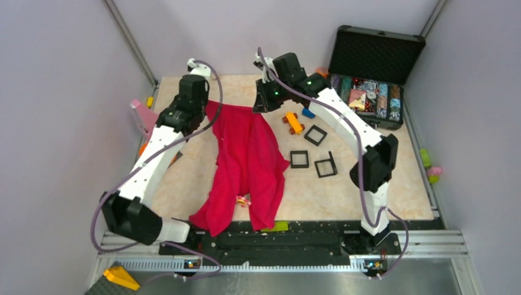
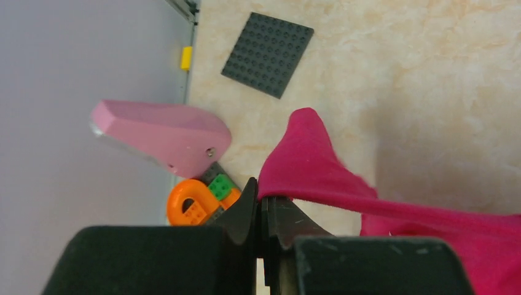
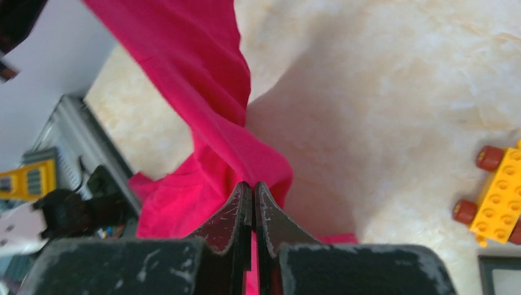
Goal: Remove the brooch from the garment
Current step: Flatten out the clothes at the center of the board.
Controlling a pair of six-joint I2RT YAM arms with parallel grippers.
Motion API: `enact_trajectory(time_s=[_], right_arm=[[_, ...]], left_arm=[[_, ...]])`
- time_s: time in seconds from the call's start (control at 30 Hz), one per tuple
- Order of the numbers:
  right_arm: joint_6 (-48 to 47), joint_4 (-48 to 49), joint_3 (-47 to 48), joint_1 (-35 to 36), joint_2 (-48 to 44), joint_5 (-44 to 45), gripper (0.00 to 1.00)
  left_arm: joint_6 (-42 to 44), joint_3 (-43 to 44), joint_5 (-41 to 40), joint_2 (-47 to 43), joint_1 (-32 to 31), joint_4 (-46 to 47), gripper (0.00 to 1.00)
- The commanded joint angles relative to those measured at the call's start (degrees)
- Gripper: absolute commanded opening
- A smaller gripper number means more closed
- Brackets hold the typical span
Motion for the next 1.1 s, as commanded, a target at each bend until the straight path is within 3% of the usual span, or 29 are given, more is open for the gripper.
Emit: enact_trajectory(time_s=[0.0,0.13,0.27,0.3,0.33,0.4,0.47,0.5,0.53,0.73,0.83,0.93,1.07], right_arm=[[-0.27,3.94,9.35,-4.17,6.72,3.52,0.00],[0.27,5.49,17.57,-7.38,15.04,9.45,0.00],[0.91,7.10,18.44,-9.35,18.18,13.35,0.00],[0.82,7.88,16.85,-9.32,17.86,13.46,0.07],[0.55,8.79,14.81,-9.32,17.18,12.80,0.22],[0.38,10.58,10.39,-9.32,15.49,11.35,0.41],[0.50,12.14,4.65,-9.32,12.69,11.09,0.49],[0.59,13.55,1.73,-9.23,11.06,10.54,0.50],[0.78,15.16,-1.32,-9.08,9.34,9.63,0.51],[0.59,22.91,-19.96,-4.68,-0.29,9.28,0.61],[2.24,24.42,-27.33,-2.38,-2.96,11.40,0.64],[4.19,27.14,-36.07,0.38,-6.63,14.79,0.85],[7.08,28.95,-44.51,2.18,-9.89,16.77,0.83]], left_arm=[[-6.13,3.50,0.38,5.38,1.96,12.10,0.00],[-3.51,8.65,3.65,14.81,2.38,18.63,0.00],[-1.84,21.10,5.48,26.76,2.43,13.03,0.00],[-1.83,23.39,6.46,28.82,2.46,11.56,0.00],[-2.18,25.33,7.10,30.55,2.40,10.15,0.00],[-4.16,28.39,8.18,32.68,2.40,7.03,0.32],[-6.30,28.21,9.16,32.49,2.40,5.27,0.83],[-6.86,27.01,9.72,31.46,2.40,4.99,0.95],[-6.93,25.52,10.11,29.93,2.40,5.11,0.98],[-16.21,9.22,12.95,15.02,2.49,5.57,0.94],[-21.81,-1.61,18.29,8.25,2.50,4.83,0.85],[-26.99,-14.83,22.50,1.63,2.49,5.36,0.85],[-31.05,-29.54,28.19,-5.17,2.49,10.48,0.86]])
